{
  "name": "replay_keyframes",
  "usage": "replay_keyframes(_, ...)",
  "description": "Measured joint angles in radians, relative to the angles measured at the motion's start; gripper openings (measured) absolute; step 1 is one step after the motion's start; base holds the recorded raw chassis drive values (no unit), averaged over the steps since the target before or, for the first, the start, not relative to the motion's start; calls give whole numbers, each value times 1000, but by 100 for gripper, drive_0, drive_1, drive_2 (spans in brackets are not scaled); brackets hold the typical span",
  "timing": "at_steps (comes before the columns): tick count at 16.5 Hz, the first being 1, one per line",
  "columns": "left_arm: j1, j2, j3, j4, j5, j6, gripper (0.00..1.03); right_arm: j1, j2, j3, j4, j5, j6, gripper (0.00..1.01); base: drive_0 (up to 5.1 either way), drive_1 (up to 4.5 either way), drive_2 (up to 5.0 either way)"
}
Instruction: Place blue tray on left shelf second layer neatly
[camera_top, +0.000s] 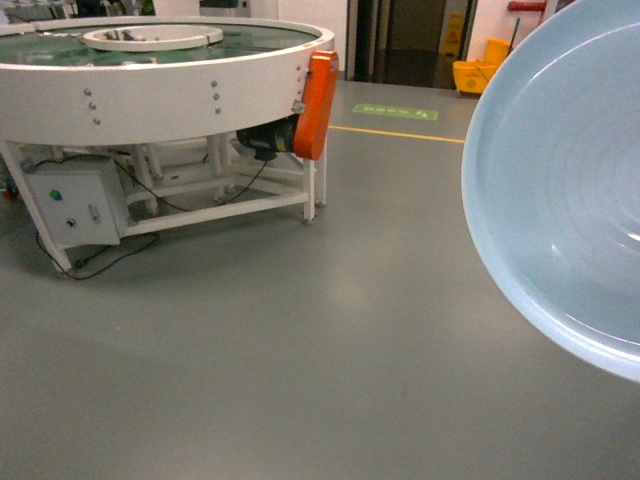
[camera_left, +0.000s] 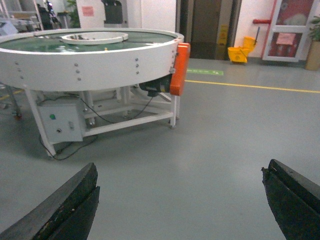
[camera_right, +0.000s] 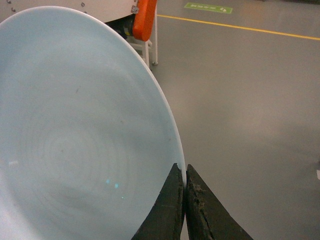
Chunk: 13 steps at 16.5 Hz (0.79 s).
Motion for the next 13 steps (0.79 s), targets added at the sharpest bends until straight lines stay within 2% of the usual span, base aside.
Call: replay_keyframes(13,0,0,0,-1,0,0,98,0,6,0,-2,-5,0,2,-163,236,-563)
